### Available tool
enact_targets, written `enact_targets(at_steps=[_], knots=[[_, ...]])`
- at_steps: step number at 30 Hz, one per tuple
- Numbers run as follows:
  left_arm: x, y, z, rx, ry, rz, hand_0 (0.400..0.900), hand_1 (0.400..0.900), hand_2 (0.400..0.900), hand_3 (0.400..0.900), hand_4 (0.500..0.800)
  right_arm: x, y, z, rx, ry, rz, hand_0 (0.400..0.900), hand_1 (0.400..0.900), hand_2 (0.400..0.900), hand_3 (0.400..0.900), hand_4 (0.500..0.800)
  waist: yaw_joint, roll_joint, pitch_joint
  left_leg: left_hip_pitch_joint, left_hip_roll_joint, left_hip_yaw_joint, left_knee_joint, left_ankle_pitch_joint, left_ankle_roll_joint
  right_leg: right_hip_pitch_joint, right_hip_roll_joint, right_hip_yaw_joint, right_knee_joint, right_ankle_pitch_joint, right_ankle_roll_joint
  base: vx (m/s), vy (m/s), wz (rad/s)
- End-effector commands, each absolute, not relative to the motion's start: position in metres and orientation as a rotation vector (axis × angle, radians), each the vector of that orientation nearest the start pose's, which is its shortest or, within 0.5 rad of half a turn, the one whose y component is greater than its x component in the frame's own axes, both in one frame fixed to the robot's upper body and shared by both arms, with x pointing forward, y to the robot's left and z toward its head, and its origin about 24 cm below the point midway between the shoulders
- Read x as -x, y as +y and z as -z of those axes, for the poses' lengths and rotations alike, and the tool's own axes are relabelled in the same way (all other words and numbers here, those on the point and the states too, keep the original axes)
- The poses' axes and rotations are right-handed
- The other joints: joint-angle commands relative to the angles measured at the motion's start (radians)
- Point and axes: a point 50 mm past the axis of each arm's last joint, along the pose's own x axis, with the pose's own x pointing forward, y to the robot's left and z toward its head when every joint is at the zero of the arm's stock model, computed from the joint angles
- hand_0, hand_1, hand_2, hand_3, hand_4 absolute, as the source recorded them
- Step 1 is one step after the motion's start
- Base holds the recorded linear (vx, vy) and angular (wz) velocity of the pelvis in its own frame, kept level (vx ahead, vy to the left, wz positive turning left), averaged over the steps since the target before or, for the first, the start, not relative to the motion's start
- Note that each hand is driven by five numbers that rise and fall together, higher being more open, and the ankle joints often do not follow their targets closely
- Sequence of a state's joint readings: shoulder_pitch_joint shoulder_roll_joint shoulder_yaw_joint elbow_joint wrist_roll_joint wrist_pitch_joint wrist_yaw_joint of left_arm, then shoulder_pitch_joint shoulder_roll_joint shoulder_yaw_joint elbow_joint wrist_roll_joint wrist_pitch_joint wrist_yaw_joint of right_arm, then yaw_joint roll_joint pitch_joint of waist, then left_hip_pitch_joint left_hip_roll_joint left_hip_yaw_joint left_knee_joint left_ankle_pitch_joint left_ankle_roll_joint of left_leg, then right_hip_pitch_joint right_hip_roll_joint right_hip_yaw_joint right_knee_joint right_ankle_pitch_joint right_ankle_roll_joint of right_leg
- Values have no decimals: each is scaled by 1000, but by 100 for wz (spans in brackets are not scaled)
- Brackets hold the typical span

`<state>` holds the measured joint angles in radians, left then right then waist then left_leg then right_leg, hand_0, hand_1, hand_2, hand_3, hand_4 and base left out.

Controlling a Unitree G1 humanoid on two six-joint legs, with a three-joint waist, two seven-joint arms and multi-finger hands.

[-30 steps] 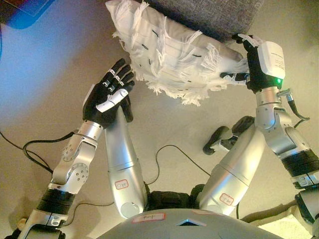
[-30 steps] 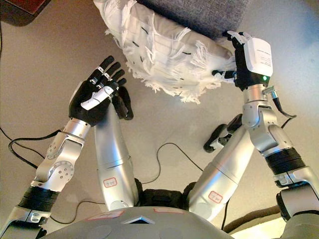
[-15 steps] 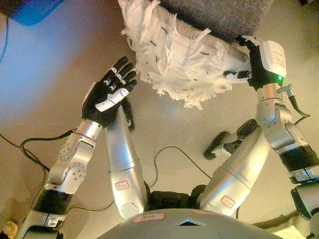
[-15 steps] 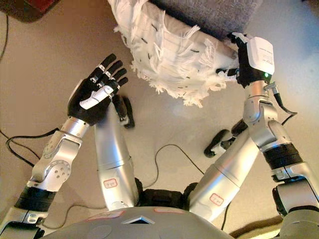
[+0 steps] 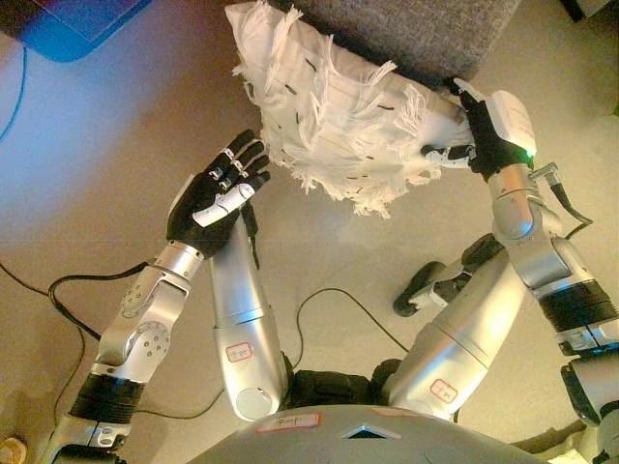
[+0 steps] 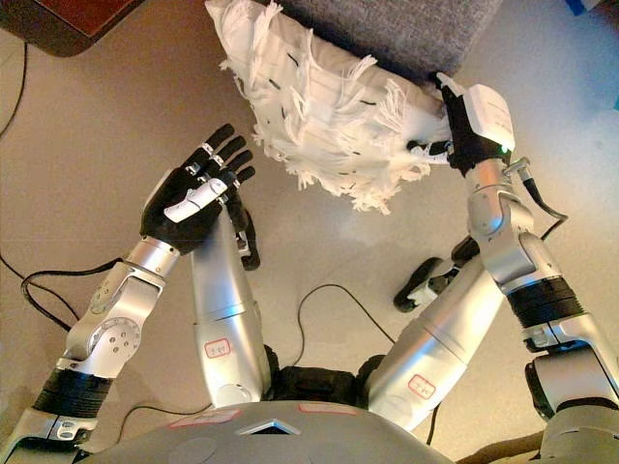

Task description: Pick up the pillow and put it on the sofa.

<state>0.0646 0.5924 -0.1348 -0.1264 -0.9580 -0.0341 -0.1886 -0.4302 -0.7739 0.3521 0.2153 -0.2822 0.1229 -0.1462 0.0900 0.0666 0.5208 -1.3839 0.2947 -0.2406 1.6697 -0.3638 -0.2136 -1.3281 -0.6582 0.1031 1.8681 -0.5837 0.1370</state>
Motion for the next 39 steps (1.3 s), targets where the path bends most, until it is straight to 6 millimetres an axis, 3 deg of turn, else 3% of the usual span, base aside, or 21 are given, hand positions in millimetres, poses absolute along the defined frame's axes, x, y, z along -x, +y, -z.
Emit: enact_targets(at_steps=[1, 11, 12, 14, 15, 34, 37, 39], knots=[[-237, 194, -97, 411, -108, 420, 900, 900, 900, 900, 800, -341, -200, -154, 1091, -269, -81, 900, 900, 900, 900, 800, 93, 11, -1, -10, 53, -75, 8, -32, 42, -81, 13, 96, -110, 182, -15, 0, 0, 0], [-237, 192, -94, 409, -81, 414, 900, 900, 900, 900, 800, -343, -197, -151, 1101, -238, -92, 900, 900, 900, 900, 800, 97, 14, -1, 5, 58, -81, 9, -28, 38, -62, 1, 94, -114, 187, -15, 19, -3, 0], [-237, 192, -93, 410, -78, 410, 900, 900, 900, 900, 800, -343, -196, -150, 1101, -232, -93, 747, 747, 747, 747, 708, 98, 15, -1, 6, 58, -82, 10, -29, 37, -61, 2, 94, -114, 188, -16, 0, 0, 0], [-238, 191, -93, 412, -77, 407, 900, 900, 900, 900, 800, -344, -195, -151, 1097, -232, -85, 541, 541, 541, 541, 585, 100, 16, -1, 6, 57, -83, 10, -28, 37, -60, 1, 94, -113, 187, -17, 0, 0, 0], [-238, 191, -93, 411, -77, 408, 900, 900, 900, 900, 800, -346, -194, -152, 1090, -234, -81, 400, 400, 400, 400, 500, 102, 17, -1, 5, 56, -84, 11, -29, 37, -59, 0, 94, -112, 187, -17, 0, 0, 0], [-243, 187, -92, 402, -74, 368, 900, 900, 900, 900, 800, -348, -194, -159, 1047, -293, 47, 400, 400, 400, 400, 500, 100, 19, -1, 25, 60, -75, -40, -19, 37, -28, -7, 71, -176, 204, -9, 1, -1, 1], [-246, 190, -92, 411, -68, 332, 900, 900, 900, 900, 800, -348, -193, -164, 1025, -317, 63, 400, 400, 400, 400, 500, 100, 12, -1, 55, 64, -61, -87, -9, 38, -4, 0, 47, -221, 213, -2, -46, -33, -4], [-250, 192, -96, 400, -95, 325, 900, 900, 900, 900, 800, -349, -189, -176, 1006, -393, 86, 400, 400, 400, 400, 500, 97, 3, -1, 98, 69, -30, -176, 13, 44, 34, 14, 3, -307, 230, 8, -115, -39, -9]])
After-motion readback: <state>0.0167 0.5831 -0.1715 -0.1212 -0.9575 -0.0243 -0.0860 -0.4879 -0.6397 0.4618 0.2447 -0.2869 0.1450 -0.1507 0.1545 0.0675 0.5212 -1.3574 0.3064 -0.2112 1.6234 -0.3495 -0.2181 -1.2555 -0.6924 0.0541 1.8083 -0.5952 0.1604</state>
